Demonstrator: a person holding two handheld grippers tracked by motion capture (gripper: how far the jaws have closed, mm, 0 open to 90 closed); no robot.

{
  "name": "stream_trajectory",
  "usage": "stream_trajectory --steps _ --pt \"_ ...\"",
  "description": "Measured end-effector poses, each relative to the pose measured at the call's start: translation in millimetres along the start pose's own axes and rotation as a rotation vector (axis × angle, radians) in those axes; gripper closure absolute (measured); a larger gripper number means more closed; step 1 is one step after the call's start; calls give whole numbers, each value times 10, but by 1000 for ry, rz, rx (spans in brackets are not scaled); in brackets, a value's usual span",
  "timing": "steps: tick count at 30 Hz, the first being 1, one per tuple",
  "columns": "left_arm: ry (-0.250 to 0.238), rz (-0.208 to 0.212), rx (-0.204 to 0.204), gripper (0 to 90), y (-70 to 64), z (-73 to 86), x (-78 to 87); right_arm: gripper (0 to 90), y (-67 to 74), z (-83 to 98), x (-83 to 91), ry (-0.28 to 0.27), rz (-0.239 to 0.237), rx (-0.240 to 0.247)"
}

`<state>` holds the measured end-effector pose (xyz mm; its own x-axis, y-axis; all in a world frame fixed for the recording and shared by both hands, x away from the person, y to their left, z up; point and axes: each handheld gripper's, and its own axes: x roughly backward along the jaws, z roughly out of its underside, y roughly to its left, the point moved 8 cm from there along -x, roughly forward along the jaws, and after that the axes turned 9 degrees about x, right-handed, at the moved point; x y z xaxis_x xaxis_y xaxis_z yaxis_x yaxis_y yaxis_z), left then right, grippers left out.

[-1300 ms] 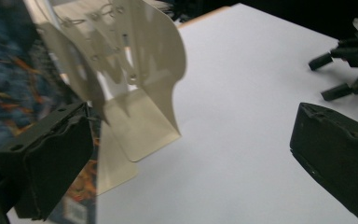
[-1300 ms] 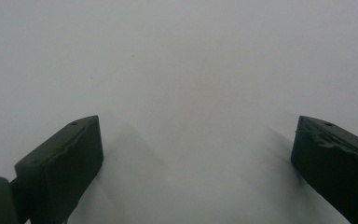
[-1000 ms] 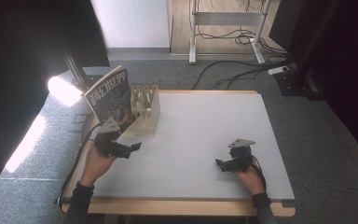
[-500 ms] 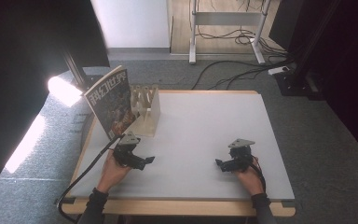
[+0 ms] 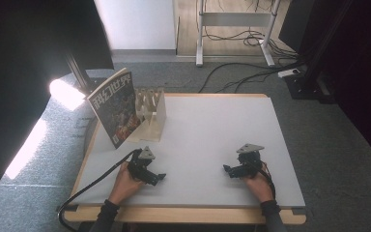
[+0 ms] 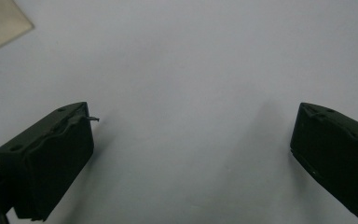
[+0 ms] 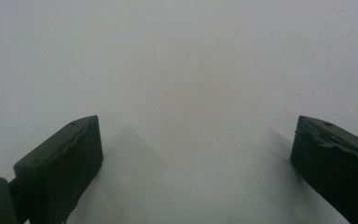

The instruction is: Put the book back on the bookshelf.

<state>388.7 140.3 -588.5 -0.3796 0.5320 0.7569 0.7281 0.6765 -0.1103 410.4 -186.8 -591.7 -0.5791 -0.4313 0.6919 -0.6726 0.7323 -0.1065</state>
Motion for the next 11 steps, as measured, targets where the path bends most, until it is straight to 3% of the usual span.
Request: stream_trajectory --steps 11 --pt "-2 -3 -1 0 -3 9 -1 14 2 4 0 -2 1 -1"
